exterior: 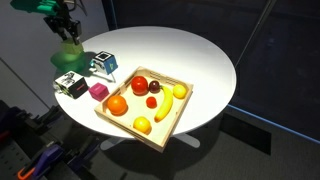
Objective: Put the yellow block into the bowl
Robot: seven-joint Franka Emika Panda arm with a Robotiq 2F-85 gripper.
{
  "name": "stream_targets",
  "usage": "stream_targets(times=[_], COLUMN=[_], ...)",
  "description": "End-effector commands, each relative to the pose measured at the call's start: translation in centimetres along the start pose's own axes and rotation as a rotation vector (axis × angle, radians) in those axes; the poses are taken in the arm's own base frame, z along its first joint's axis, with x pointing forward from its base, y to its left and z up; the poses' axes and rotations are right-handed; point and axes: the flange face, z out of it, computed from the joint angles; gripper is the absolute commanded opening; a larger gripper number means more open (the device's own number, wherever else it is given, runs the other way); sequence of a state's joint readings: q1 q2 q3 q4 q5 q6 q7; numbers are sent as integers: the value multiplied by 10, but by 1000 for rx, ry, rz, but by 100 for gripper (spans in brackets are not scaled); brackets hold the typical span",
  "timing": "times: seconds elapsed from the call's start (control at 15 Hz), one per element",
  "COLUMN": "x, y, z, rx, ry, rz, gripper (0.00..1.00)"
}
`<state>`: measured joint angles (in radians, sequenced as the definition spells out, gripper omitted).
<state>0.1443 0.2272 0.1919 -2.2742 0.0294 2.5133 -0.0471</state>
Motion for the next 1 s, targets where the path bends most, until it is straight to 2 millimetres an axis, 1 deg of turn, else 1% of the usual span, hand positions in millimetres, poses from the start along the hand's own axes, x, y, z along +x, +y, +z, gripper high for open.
stream_targets(times=[0.0,0.67,0.93], x=[3,6,7], y=[-7,-26,-29], z=[2,24,30], rx=[4,18,22], ry=[-11,-28,-31], rz=[-18,-60,-67], gripper=[27,27,27])
